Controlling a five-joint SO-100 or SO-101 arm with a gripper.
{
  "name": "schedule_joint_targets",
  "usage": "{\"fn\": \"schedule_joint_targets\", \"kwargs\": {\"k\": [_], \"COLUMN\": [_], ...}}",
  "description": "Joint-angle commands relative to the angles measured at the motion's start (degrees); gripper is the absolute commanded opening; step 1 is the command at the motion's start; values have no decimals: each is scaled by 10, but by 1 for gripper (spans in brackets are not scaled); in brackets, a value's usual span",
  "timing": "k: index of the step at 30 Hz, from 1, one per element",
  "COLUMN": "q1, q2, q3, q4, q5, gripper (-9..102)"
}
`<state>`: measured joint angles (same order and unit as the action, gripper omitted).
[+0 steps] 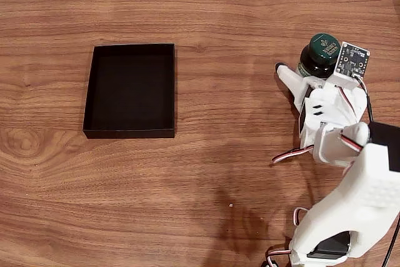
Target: Pick up the pill bottle and place it in the black box.
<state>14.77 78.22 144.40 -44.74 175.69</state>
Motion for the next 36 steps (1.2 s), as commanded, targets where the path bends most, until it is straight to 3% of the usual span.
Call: {"fn": "schedule_joint_targets", "kwargs": {"k": [1,9,28,36], "q1": [-11,-11,-22,-27], "q2": [0,-30,-48,-47], "q3": [-43,-63,-61,-47], "q4": [-29,-35,-45,-61], "q5": [4,3,-7,-5], "gripper": [39,37,13,10]}}
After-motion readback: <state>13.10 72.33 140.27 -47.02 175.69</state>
